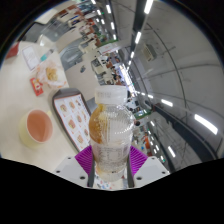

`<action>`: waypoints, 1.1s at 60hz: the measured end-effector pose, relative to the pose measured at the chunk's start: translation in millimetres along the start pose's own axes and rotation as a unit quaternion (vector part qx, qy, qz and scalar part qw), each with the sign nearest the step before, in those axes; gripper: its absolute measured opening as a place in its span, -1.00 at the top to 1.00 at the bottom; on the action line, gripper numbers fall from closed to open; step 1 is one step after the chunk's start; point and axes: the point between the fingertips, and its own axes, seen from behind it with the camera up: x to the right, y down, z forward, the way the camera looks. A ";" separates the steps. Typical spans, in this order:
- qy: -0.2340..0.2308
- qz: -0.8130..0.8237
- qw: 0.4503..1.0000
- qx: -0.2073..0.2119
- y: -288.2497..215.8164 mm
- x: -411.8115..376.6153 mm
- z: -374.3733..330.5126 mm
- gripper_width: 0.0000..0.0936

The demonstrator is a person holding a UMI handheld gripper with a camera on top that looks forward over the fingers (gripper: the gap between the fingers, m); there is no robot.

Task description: Pour water

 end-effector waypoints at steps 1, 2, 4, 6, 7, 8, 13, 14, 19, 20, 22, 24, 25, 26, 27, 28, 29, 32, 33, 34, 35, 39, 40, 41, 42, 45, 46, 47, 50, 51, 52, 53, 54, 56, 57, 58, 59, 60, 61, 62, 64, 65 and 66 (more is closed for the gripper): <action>-0.006 0.029 1.000 0.002 0.8 1.8 -0.9 0.05; -0.015 0.055 0.998 0.005 2.3 1.9 0.5 0.05; -0.035 0.112 0.993 0.015 1.5 2.5 0.4 0.05; -0.051 0.168 0.984 0.028 2.0 4.2 0.5 0.05; -0.058 0.192 0.979 0.030 4.5 3.9 1.5 0.05; -0.063 0.215 0.974 0.027 4.8 0.3 3.6 0.05; -0.096 0.323 0.941 0.020 26.4 -6.1 13.1 0.05; -0.102 0.341 0.934 0.017 31.6 -8.3 15.6 0.05; -0.126 0.416 0.901 0.009 50.2 -27.6 31.0 0.05; -0.131 0.428 0.894 0.006 55.2 -31.0 34.2 0.05; -0.141 0.449 0.882 0.000 64.3 -39.2 41.3 0.05; -0.150 0.468 0.871 -0.008 75.7 -44.4 44.9 0.05; -0.154 0.475 0.866 -0.011 80.3 -48.4 47.3 0.04; -0.159 0.481 0.862 -0.014 84.1 -53.0 49.7 0.05; -0.164 0.486 0.858 -0.016 87.3 -57.4 51.7 0.05; -0.167 0.489 0.856 -0.017 90.7 -61.5 53.9 0.04; -0.169 0.491 0.855 -0.018 96.1 -65.2 57.6 0.05; -0.174 0.493 0.852 -0.025 105.0 -78.6 62.5 0.05; -0.176 0.494 0.851 -0.026 107.9 -82.5 63.8 0.05; -0.178 0.495 0.850 -0.028 110.5 -86.2 65.0 0.05; -0.179 0.497 0.848 -0.030 113.0 -89.9 65.9 0.05; -0.189 0.499 0.845 -0.042 126.8 -105.7 68.8 0.00; -0.183 0.501 0.845 -0.031 124.3 -103.1 68.7 0.02; -0.180 0.505 0.844 -0.025 124.4 -102.2 68.9 0.03; -0.180 0.505 0.844 -0.027 126.4 -103.8 67.7 0.02; -0.180 0.516 0.837 -0.023 127.3 -101.1 66.0 -0.03; -0.180 0.517 0.836 -0.021 127.0 -100.5 65.9 -0.08; -0.180 0.518 0.836 -0.020 126.5 -100.8 66.1 -0.11; -0.185 0.514 0.837 -0.024 127.5 -102.1 65.6 -0.20; -0.188 0.513 0.837 -0.030 128.9 -103.2 65.3 -0.27; -0.191 0.513 0.836 -0.036 130.2 -104.0 64.7 -0.40; -0.194 0.514 0.835 -0.042 131.2 -104.3 63.4 -0.54; -0.196 0.514 0.834 -0.048 132.2 -104.4 61.6 -0.73; -0.198 0.514 0.833 -0.059 135.3 -102.9 55.8 -0.82; -0.197 0.515 0.832 -0.064 136.7 -100.8 52.2 -0.78; -0.194 0.515 0.832 -0.068 138.1 -97.9 48.4 -0.76; -0.193 0.515 0.833 -0.071 138.8 -94.9 44.0 -0.78; -0.191 0.514 0.833 -0.073 137.5 -93.6 37.5 -0.81; -0.191 0.513 0.833 -0.076 137.0 -91.5 31.9 -0.83; -0.191 0.513 0.833 -0.079 137.0 -88.9 25.4 -0.81; -0.194 0.512 0.833 -0.083 134.4 -84.5 10.8 -0.81; -0.196 0.512 0.832 -0.086 135.1 -79.7 4.6 -0.81; -0.196 0.513 0.831 -0.088 133.4 -77.5 -3.8 -0.81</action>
